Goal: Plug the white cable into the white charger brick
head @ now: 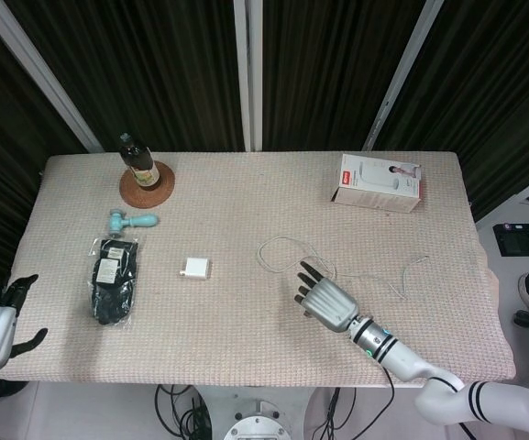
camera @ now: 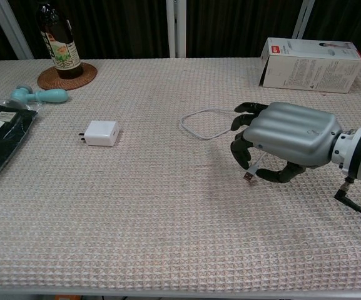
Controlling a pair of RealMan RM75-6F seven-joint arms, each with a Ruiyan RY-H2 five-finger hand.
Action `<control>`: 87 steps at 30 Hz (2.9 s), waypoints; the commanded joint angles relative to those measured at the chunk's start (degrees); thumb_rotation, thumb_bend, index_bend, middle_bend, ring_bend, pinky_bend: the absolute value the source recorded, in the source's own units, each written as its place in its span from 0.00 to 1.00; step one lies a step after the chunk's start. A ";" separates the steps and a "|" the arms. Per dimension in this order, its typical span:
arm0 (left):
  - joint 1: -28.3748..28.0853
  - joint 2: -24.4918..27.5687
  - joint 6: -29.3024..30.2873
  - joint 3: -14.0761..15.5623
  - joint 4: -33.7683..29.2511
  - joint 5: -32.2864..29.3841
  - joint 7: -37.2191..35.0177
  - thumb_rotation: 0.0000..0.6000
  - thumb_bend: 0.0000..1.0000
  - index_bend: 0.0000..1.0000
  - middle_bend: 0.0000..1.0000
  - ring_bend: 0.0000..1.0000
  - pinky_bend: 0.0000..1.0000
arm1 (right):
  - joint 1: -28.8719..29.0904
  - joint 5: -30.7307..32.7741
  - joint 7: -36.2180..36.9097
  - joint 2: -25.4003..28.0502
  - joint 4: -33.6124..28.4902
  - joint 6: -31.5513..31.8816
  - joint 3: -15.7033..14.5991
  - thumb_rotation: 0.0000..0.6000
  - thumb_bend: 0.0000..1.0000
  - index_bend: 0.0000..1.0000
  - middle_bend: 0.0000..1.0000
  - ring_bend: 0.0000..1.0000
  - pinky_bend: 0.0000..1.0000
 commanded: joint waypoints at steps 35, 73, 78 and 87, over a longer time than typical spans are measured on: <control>-35.94 -28.82 -34.59 -10.29 14.79 -21.10 14.75 1.00 0.19 0.22 0.24 0.07 0.04 | -5.38 11.17 20.93 15.75 -9.15 8.19 8.97 1.00 0.33 0.60 0.47 0.19 0.04; -38.23 -33.78 -31.88 -8.70 20.66 -29.79 15.68 0.88 0.24 0.32 0.30 0.11 0.05 | -6.09 10.89 24.02 14.95 -7.31 8.36 8.23 1.00 0.33 0.62 0.47 0.19 0.04; -38.34 -33.53 -32.28 -8.54 20.70 -29.78 14.80 0.87 0.25 0.32 0.30 0.11 0.05 | -6.09 11.02 24.21 14.78 -7.06 8.26 8.26 1.00 0.33 0.62 0.47 0.19 0.04; -38.47 -33.16 -32.66 -8.10 20.82 -29.09 13.38 0.88 0.27 0.33 0.31 0.11 0.05 | -6.12 11.19 24.04 14.65 -7.05 8.23 8.32 1.00 0.33 0.62 0.47 0.19 0.04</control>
